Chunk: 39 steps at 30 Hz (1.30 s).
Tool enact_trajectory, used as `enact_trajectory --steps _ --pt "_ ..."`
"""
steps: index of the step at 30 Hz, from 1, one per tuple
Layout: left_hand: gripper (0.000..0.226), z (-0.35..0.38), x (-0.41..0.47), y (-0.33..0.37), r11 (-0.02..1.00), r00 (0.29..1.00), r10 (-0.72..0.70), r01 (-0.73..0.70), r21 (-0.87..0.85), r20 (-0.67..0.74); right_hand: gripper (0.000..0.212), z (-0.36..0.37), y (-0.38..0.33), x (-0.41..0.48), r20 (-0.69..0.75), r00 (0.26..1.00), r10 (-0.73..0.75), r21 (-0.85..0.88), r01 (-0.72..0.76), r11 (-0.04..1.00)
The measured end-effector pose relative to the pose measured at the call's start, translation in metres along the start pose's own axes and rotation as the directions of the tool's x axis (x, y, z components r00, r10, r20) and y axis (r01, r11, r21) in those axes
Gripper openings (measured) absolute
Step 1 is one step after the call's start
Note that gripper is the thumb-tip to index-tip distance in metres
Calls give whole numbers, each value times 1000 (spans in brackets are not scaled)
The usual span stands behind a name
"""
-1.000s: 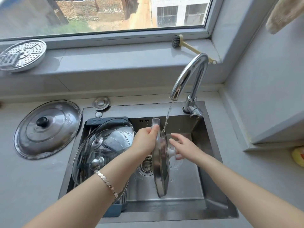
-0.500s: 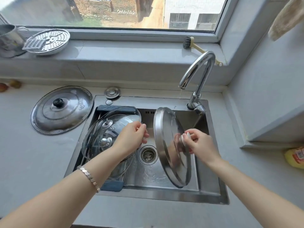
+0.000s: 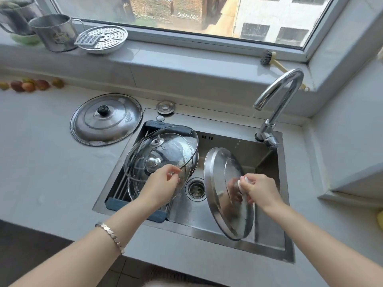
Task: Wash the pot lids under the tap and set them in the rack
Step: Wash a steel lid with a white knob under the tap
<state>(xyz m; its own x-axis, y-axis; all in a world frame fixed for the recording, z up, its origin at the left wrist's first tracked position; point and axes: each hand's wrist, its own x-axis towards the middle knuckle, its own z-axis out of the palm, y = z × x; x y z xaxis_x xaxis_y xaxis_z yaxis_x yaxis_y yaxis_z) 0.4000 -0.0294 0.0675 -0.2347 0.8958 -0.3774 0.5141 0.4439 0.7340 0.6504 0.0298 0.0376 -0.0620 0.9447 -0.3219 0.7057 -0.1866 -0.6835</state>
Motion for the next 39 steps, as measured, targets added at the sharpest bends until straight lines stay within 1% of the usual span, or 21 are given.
enact_trajectory --steps 2,4,6,9,12,16,18,21,28,30,35,39 --pt "21 -8 0 -8 1000 999 -9 9 -22 -34 36 2 -5 -3 31 1000 -4 -60 6 998" --pt "22 -18 3 -17 1000 999 -7 6 -24 -53 31 2 -15 -6 10 999 -38 -66 39 997" --pt "24 -31 9 -28 1000 998 -12 11 -10 -64 24 2 -35 -11 -57 990 -132 -75 127 989" --pt "23 -56 20 -47 999 995 -36 34 -16 -95 13 8 -86 -14 -142 933 -330 -223 295 929" --pt "27 -86 31 -66 998 994 -67 68 9 -92 25 28 -145 -6 -139 904 -405 -323 346 881" --pt "20 -119 46 -92 996 995 -83 84 15 -52 32 83 -202 13 7 924 -383 -454 345 822" --pt "18 -132 53 -104 995 995 -100 100 0 -29 35 116 -216 23 93 933 -347 -520 343 782" --pt "20 -148 64 -120 994 994 -112 113 -3 5 39 162 -223 35 186 947 -263 -571 322 755" --pt "15 -173 87 -143 994 993 -110 110 -12 45 43 224 -228 35 235 952 -195 -664 304 683" --pt "14 -175 92 -149 993 992 -113 115 -19 52 43 234 -229 33 247 948 -198 -705 316 635" --pt "18 -182 106 -163 990 988 -136 138 -21 76 46 235 -236 27 272 944 -186 -782 329 530" --pt "17 -189 122 -166 988 984 -153 155 -20 86 48 233 -247 26 290 945 -152 -801 327 502"
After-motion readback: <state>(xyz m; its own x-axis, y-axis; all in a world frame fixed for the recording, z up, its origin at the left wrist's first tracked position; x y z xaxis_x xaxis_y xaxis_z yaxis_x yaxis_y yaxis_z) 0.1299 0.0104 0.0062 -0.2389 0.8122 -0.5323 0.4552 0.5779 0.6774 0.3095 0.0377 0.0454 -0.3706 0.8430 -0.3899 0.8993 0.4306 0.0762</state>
